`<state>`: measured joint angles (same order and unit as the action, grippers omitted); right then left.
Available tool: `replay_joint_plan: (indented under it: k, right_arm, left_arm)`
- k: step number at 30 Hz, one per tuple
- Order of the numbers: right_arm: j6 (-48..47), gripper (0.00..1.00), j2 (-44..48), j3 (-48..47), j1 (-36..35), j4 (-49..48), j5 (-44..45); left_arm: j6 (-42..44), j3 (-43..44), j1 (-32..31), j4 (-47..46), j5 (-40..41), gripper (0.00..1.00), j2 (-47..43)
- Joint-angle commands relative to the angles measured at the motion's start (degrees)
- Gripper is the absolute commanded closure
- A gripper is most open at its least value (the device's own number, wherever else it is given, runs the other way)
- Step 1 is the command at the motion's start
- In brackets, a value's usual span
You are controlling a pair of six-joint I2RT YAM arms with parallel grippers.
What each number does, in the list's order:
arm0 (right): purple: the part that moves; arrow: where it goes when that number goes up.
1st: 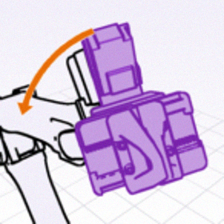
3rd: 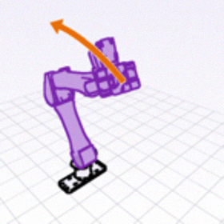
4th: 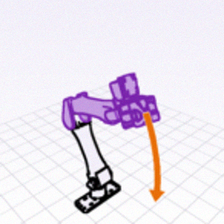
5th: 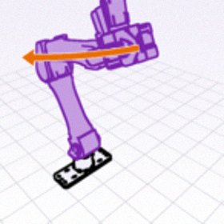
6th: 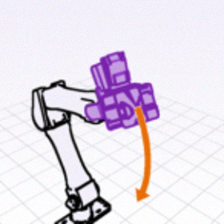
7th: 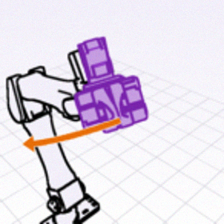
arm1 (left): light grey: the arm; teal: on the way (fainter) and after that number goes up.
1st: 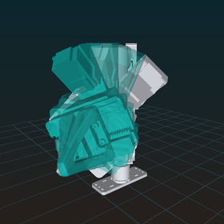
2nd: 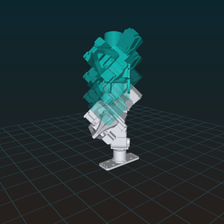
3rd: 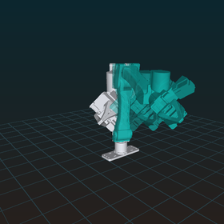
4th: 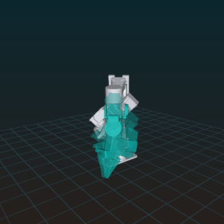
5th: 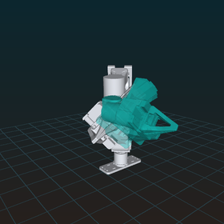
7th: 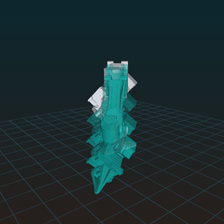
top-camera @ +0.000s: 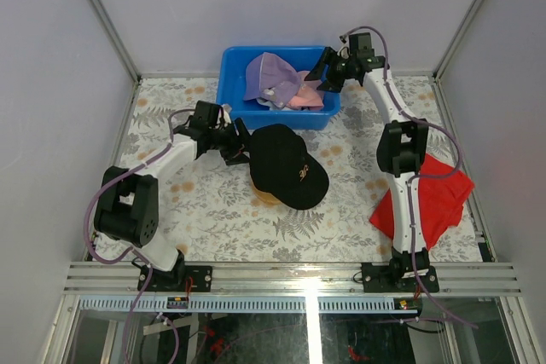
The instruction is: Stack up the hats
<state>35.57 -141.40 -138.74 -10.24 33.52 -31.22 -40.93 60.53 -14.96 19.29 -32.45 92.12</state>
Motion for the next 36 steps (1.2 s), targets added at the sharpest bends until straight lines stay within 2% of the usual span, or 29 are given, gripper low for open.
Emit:
replay_joint_plan:
  k: [1,8,17,24,26,29,31,34,36]
  right_arm:
    - [3.09,0.31,-2.28,-3.30,-1.75,-5.67,-5.01]
    - [8.09,0.31,-5.82,-1.95,-2.84,-13.63,-8.39]
    - [14.21,0.32,-7.79,1.07,-4.47,-22.84,-8.23]
    - [16.18,0.37,-9.47,0.46,-5.79,-25.19,-6.39]
    - [16.24,0.45,-9.66,0.47,-5.89,-25.37,-5.76]
    - [16.14,0.78,-9.45,1.14,-5.89,-25.80,-4.53]
    - [16.24,0.91,-9.13,1.59,-5.95,-26.24,-4.07]
    - [16.04,1.00,-8.40,2.20,-5.94,-26.71,-3.97]
    - [15.88,1.00,-7.31,2.99,-5.88,-27.22,-3.84]
  left_arm:
    - [-2.92,3.26,-0.16,1.00,1.35,0.42,-0.73]
    - [-2.93,5.44,0.30,3.24,3.16,0.39,0.10]
    - [-3.70,5.64,1.67,4.93,5.57,0.39,0.37]
    - [-3.76,5.07,2.13,5.34,6.08,0.40,-0.18]
    - [-3.96,4.63,2.14,5.19,6.15,0.40,-0.33]
    - [-3.92,4.48,2.40,6.18,7.37,0.40,-1.08]
    - [-3.88,4.25,3.27,7.46,9.12,0.40,-2.26]
    - [-4.85,2.67,6.14,7.95,11.18,0.38,-4.77]
    - [-5.33,1.92,8.01,8.14,12.27,0.37,-6.11]
